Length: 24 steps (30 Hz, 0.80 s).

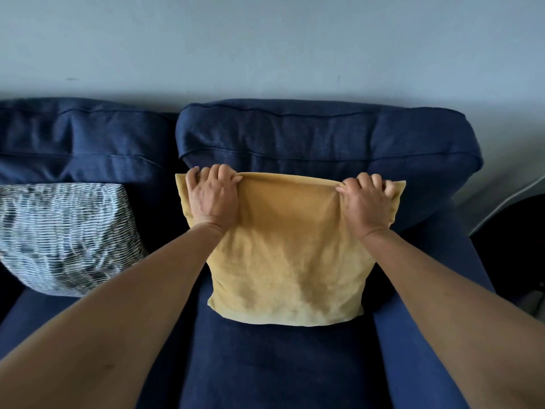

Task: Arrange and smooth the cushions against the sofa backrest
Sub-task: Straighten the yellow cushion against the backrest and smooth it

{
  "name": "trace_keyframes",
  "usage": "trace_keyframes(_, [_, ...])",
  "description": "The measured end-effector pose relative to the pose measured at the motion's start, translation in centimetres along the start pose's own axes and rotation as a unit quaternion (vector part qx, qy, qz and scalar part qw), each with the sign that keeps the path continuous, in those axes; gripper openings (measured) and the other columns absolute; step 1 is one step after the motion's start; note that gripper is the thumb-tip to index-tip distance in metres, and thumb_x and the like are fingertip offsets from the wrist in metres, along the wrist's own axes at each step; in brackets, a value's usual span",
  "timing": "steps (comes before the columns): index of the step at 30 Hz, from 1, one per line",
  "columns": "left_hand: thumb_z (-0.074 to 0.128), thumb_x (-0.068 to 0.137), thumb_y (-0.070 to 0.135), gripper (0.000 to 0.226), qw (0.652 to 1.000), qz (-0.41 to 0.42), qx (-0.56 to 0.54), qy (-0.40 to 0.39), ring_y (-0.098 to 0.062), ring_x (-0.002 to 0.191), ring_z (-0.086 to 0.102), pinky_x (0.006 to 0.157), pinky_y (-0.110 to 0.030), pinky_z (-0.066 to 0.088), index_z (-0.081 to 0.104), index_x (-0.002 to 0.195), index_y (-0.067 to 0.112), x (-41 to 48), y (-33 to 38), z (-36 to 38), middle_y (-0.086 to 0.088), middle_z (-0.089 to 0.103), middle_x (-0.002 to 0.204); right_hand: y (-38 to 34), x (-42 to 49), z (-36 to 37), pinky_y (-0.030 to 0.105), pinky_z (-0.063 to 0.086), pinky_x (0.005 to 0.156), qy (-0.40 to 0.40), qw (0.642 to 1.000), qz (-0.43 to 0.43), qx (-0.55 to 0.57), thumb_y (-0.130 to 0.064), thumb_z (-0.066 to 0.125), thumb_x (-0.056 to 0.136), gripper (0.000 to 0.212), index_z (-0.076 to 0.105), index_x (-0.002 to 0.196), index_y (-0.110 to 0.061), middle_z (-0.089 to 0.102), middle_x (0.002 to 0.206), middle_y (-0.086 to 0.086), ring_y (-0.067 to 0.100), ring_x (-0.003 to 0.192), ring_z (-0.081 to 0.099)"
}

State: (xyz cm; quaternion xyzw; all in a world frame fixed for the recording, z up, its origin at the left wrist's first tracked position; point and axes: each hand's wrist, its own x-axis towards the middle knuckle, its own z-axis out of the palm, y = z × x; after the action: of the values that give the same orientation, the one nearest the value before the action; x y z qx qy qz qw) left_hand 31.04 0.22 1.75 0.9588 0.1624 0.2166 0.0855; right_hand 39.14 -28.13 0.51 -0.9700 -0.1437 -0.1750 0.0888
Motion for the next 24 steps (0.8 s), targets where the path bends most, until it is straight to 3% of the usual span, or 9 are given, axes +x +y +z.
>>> trace_keyframes(3, [0.047, 0.101, 0.026, 0.026, 0.996, -0.006, -0.058, 0.066, -0.032, 0.123, 0.054, 0.123, -0.052, 0.013, 0.063, 0.118, 0.014, -1.3, 1.0, 0.2, -0.009, 0.064, 0.123, -0.9, -0.8, -0.6, 0.051, 0.023, 0.110, 0.042, 0.998, 0.022, 0.040, -0.035, 0.046, 0.103, 0.037, 0.062, 0.130, -0.015, 0.059, 0.131, 0.011, 0.032, 0.129, 0.048])
trace_keyframes(6, [0.043, 0.100, 0.024, 0.047, 0.990, 0.063, -0.077, 0.098, -0.030, 0.147, 0.035, 0.125, -0.051, 0.003, 0.051, 0.145, 0.014, -3.1, 2.3, 0.5, -0.010, 0.047, 0.154, -3.9, -1.8, -1.2, 0.050, 0.013, 0.120, 0.120, 0.987, -0.051, 0.090, -0.034, 0.044, 0.102, 0.052, 0.046, 0.149, -0.012, 0.044, 0.156, 0.009, 0.027, 0.149, 0.032])
trace_keyframes(9, [0.037, 0.102, 0.025, 0.052, 0.985, 0.155, -0.070, 0.040, -0.034, 0.150, 0.028, 0.123, -0.059, 0.010, 0.044, 0.150, 0.008, -6.2, 3.9, 1.5, -0.012, 0.038, 0.160, -7.8, -4.5, -0.1, 0.047, 0.008, 0.122, 0.075, 0.976, -0.170, 0.116, -0.030, 0.037, 0.102, 0.056, 0.036, 0.155, -0.013, 0.032, 0.164, 0.006, 0.021, 0.153, 0.023])
trace_keyframes(12, [0.032, 0.103, 0.029, 0.056, 0.987, 0.157, -0.025, -0.036, -0.033, 0.152, 0.020, 0.124, -0.055, 0.003, 0.035, 0.154, 0.006, -7.5, 3.6, 2.6, -0.012, 0.032, 0.163, -8.1, -6.5, 1.9, 0.048, 0.012, 0.123, 0.009, 0.968, -0.249, 0.037, -0.029, 0.036, 0.103, 0.056, 0.035, 0.156, -0.013, 0.029, 0.165, 0.005, 0.020, 0.154, 0.023])
trace_keyframes(16, [0.015, 0.101, 0.047, 0.070, 0.990, 0.067, 0.050, -0.109, -0.027, 0.156, 0.003, 0.124, -0.052, -0.008, 0.017, 0.158, 0.007, -5.9, 0.6, 3.0, -0.011, 0.014, 0.168, -2.5, -5.7, 3.1, 0.047, 0.000, 0.124, -0.079, 0.988, -0.132, -0.024, -0.047, 0.028, 0.103, 0.065, 0.022, 0.160, -0.015, 0.016, 0.169, 0.002, 0.019, 0.156, 0.010])
trace_keyframes(20, [0.015, 0.101, 0.050, 0.075, 0.994, 0.033, 0.036, -0.095, -0.033, 0.156, 0.000, 0.124, -0.053, -0.009, 0.016, 0.159, 0.004, -5.4, 0.1, 1.7, -0.015, 0.009, 0.168, 2.0, -5.1, 2.2, 0.052, -0.002, 0.125, -0.081, 0.997, -0.004, -0.014, -0.053, 0.017, 0.102, 0.074, 0.015, 0.160, -0.007, 0.008, 0.169, 0.008, 0.022, 0.157, 0.002])
trace_keyframes(24, [0.026, 0.104, 0.044, 0.066, 0.990, 0.131, -0.012, -0.042, -0.037, 0.154, 0.011, 0.124, -0.055, -0.005, 0.026, 0.157, 0.004, -8.1, 3.2, 1.0, -0.014, 0.015, 0.165, -0.4, -6.6, 1.1, 0.050, -0.003, 0.124, -0.035, 0.997, -0.061, 0.008, -0.052, 0.024, 0.103, 0.073, 0.017, 0.160, -0.007, 0.012, 0.169, 0.009, 0.024, 0.156, 0.008])
